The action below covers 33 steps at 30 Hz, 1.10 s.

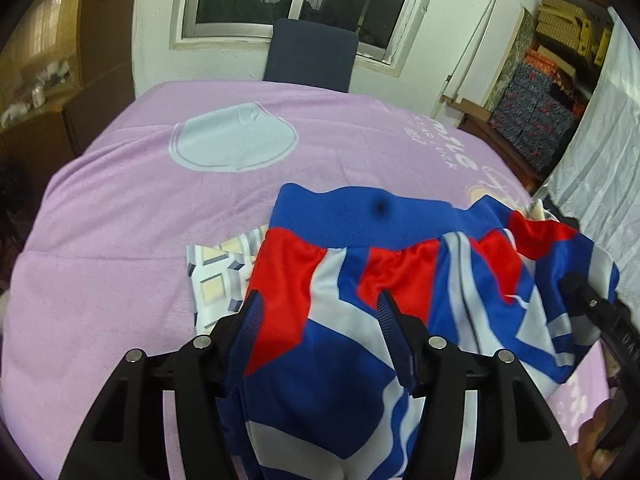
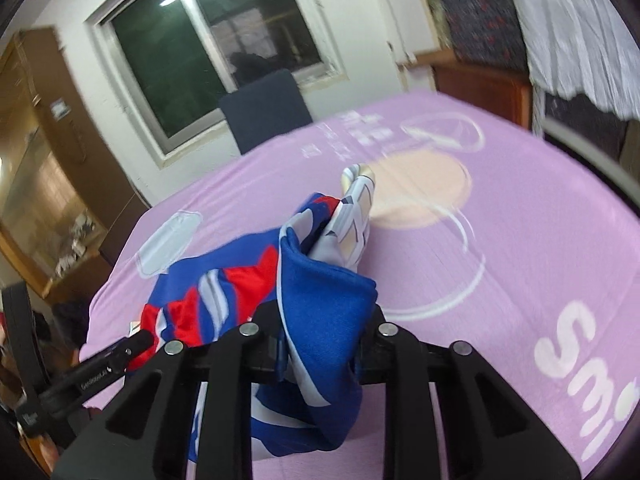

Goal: Fold large clothes

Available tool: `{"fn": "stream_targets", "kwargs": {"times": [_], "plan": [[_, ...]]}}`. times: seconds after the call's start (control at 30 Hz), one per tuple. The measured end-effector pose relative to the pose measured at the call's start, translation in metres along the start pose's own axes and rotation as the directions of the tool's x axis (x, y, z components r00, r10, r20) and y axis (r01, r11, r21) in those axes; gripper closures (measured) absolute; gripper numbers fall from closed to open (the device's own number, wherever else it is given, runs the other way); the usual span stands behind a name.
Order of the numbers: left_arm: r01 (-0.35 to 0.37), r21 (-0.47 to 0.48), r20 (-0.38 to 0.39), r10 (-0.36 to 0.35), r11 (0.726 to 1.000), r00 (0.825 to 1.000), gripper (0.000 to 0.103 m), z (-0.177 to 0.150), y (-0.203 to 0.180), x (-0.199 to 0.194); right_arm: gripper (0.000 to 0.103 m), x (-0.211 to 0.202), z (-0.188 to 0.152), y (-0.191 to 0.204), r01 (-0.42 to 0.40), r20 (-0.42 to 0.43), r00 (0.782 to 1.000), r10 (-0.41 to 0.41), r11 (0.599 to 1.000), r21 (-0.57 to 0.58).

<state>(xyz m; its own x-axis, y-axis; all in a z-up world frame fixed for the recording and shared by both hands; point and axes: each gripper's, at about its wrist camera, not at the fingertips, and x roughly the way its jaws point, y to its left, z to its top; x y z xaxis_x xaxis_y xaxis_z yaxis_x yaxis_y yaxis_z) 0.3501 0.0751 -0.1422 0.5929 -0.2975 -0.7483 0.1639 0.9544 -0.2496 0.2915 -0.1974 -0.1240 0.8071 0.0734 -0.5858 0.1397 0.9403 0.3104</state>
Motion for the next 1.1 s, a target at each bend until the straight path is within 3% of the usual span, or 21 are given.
{"fn": "stream_targets", "kwargs": {"times": [0.1, 0.23, 0.3, 0.4, 0.47, 0.57, 0.7, 0.73, 0.8, 0.87, 0.9, 1.0, 1.03, 1.1], "plan": [[0.090, -0.034, -0.008, -0.090, 0.995, 0.996, 0.041, 0.004, 0.005, -0.004, 0.081, -0.009, -0.004, 0.028, 0.014, 0.049, 0.999, -0.008, 0.992, -0.127], [0.239, -0.048, -0.001, -0.239, 0.970, 0.971, 0.033, 0.009, 0.004, -0.016, 0.081, -0.022, -0.016, 0.060, 0.024, 0.104, 0.995, 0.004, 0.962, -0.270], [0.315, -0.053, 0.002, -0.316, 0.947, 0.949, 0.028, 0.012, -0.002, -0.023, 0.081, -0.026, -0.026, 0.075, 0.031, 0.127, 0.992, 0.014, 0.940, -0.341], [0.441, -0.068, 0.015, -0.441, 0.895, 0.897, 0.015, 0.018, -0.009, -0.031, 0.081, -0.029, -0.042, 0.092, 0.040, 0.147, 0.989, 0.027, 0.901, -0.432], [0.481, -0.051, -0.006, -0.482, 0.875, 0.876, 0.015, 0.028, -0.020, -0.032, 0.081, -0.030, -0.049, 0.099, 0.051, 0.157, 0.987, 0.029, 0.876, -0.480], [0.453, 0.031, -0.065, -0.451, 0.891, 0.890, 0.010, 0.047, -0.048, -0.029, 0.081, -0.028, -0.055, 0.101, 0.056, 0.167, 0.985, 0.036, 0.856, -0.514], [0.351, 0.139, -0.150, -0.331, 0.926, 0.932, 0.010, 0.058, -0.085, -0.001, 0.081, -0.026, -0.060, 0.100, 0.052, 0.170, 0.984, 0.049, 0.837, -0.545], [0.335, 0.151, -0.176, -0.308, 0.930, 0.935, 0.011, 0.059, -0.091, 0.010, 0.081, -0.026, -0.063, 0.100, 0.056, 0.173, 0.984, 0.051, 0.828, -0.558], [0.333, 0.146, -0.228, -0.296, 0.931, 0.928, 0.036, 0.060, -0.096, 0.029, 0.081, -0.028, -0.068, 0.101, 0.059, 0.179, 0.982, 0.058, 0.807, -0.587], [0.447, 0.074, -0.269, -0.413, 0.892, 0.870, 0.086, 0.060, -0.091, 0.041, 0.081, -0.028, -0.069, 0.097, 0.057, 0.173, 0.983, 0.060, 0.798, -0.600], [0.462, 0.044, -0.276, -0.434, 0.886, 0.858, 0.086, 0.058, -0.090, 0.044, 0.080, -0.025, -0.067, 0.091, 0.043, 0.154, 0.986, 0.061, 0.805, -0.591], [0.447, 0.056, -0.252, -0.420, 0.893, 0.872, 0.086, 0.057, -0.089, 0.041, 0.063, -0.026, -0.061, 0.067, -0.015, 0.114, 0.990, 0.088, 0.851, -0.524], [0.444, 0.061, -0.247, -0.417, 0.894, 0.875, 0.086, 0.058, -0.088, 0.039, 0.048, -0.028, -0.059, 0.058, -0.019, 0.113, 0.990, 0.087, 0.866, -0.499], [0.442, 0.062, -0.245, -0.416, 0.895, 0.876, 0.086, 0.060, -0.087, 0.036, 0.045, -0.029, -0.061, 0.048, -0.009, 0.122, 0.989, 0.079, 0.873, -0.487]]}}
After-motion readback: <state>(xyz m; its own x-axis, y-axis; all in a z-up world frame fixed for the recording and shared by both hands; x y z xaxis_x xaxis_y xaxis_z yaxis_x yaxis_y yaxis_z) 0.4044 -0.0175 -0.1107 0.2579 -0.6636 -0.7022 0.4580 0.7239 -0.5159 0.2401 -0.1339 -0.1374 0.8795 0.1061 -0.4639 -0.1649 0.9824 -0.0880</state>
